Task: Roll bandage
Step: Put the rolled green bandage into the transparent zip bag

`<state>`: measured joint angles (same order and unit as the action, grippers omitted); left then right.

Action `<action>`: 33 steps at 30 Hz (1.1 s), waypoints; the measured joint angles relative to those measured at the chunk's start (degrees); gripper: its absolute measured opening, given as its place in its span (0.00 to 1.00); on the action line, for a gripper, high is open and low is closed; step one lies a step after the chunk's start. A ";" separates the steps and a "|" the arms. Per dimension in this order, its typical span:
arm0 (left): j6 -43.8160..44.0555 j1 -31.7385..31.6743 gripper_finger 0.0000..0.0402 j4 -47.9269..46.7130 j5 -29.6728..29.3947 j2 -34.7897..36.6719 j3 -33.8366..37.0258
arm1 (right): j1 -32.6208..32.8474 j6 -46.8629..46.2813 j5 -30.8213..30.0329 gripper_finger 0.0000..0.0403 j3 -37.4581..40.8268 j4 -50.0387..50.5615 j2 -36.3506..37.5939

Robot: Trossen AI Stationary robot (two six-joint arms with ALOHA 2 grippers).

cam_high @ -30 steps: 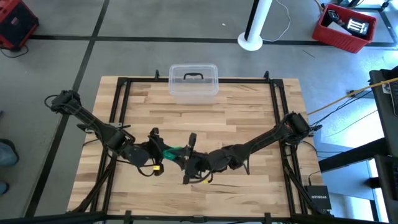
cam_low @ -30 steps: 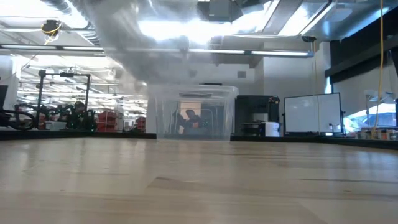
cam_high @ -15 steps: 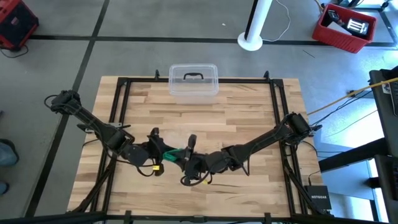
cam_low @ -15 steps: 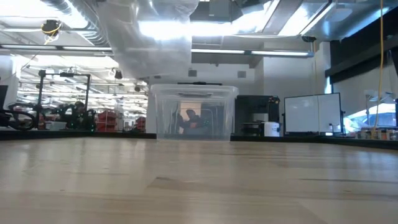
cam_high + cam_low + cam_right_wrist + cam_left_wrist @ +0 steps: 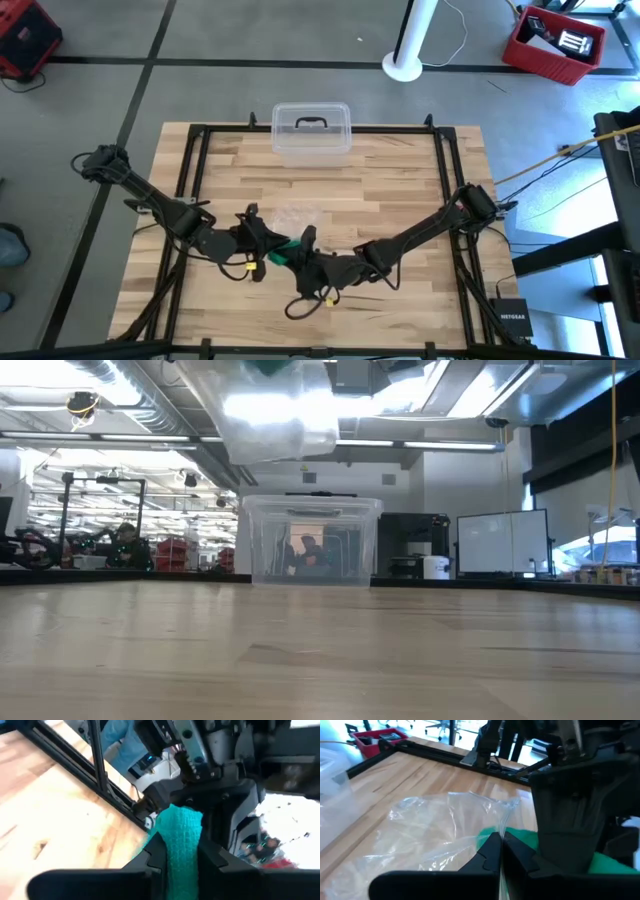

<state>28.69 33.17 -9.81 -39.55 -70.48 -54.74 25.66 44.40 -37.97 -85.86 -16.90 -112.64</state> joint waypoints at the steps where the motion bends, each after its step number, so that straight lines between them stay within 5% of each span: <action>1: 0.00 0.28 0.00 0.04 0.01 0.00 -0.02 | 0.07 2.17 0.14 0.14 0.00 -0.89 0.00; 9: 1.53 1.42 0.00 -0.89 0.53 0.11 -0.11 | 0.96 13.00 -0.12 0.14 0.00 -2.88 0.02; 24: 3.72 3.73 0.00 1.39 3.78 -0.09 0.17 | -1.93 12.40 -2.98 0.14 -0.17 13.70 0.37; 28: 3.45 3.80 0.00 2.26 3.52 -0.09 0.17 | -3.20 8.34 -2.14 0.14 -0.17 13.70 0.37; 33: 4.00 3.80 0.00 -0.01 2.35 -0.11 0.17 | -4.63 -7.58 2.44 0.14 -0.20 16.04 0.35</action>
<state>32.68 36.97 -9.81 -37.19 -70.59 -54.57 21.04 36.82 -35.53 -86.06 -0.86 -112.29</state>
